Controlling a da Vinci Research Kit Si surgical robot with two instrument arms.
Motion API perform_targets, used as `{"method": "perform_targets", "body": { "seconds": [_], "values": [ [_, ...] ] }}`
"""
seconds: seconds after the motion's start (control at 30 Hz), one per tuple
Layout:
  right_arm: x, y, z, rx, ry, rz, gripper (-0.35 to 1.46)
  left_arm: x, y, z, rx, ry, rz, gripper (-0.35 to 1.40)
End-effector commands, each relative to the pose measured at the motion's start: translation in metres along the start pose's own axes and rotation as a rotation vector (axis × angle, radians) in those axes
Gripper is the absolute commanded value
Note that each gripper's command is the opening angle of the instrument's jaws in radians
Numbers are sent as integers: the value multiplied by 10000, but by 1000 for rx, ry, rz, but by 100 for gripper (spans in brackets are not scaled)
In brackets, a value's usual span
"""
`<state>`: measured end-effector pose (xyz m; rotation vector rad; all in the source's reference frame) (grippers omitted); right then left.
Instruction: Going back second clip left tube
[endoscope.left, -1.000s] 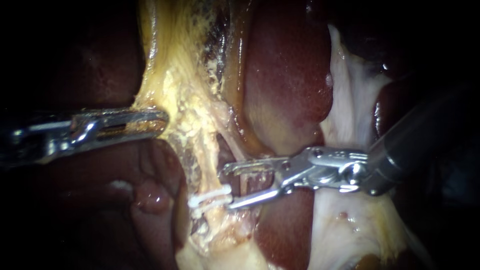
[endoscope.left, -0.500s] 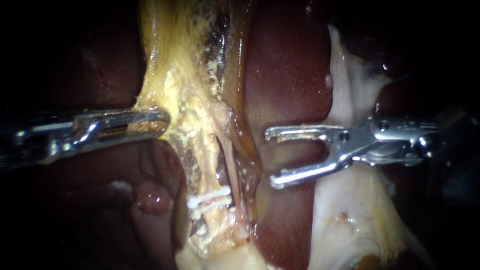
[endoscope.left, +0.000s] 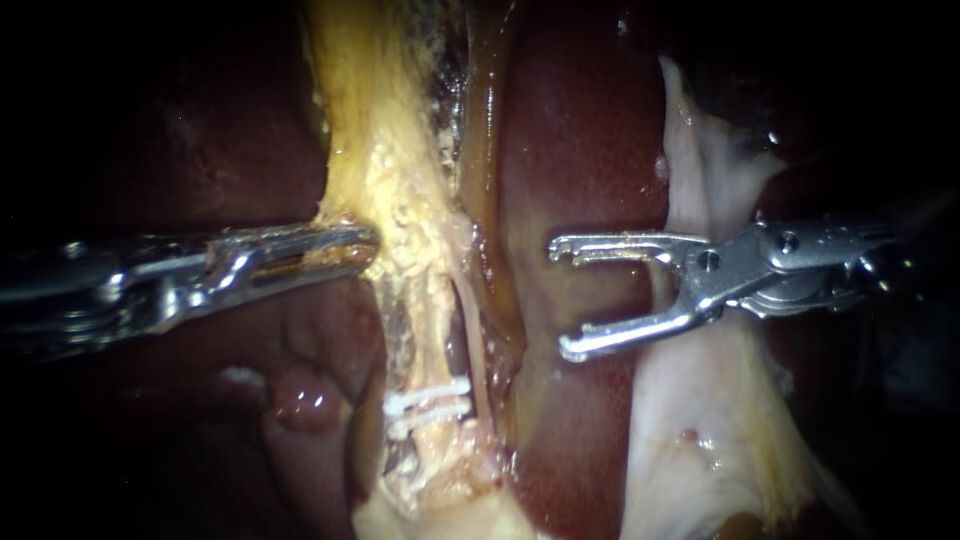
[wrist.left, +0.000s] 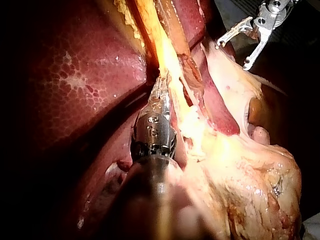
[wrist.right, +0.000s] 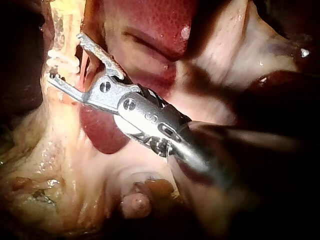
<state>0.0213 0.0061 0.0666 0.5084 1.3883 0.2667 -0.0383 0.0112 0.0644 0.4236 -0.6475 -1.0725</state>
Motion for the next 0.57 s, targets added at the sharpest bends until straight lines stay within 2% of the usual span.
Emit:
{"method": "perform_targets", "body": {
  "seconds": [0.03, 0.17, 0.57],
  "values": [
    [0, 0, 0, 1, -1, -5, 60, 1, 0, 3, 5, 6, -1, -35],
    [0, -1, -1, -1, -2, -11, 60, 1, -3, 10, 7, 10, -3, -35],
    [0, -1, -3, 0, -2, -17, 60, 0, -3, 9, 8, 11, -2, -35]
  ]
}}
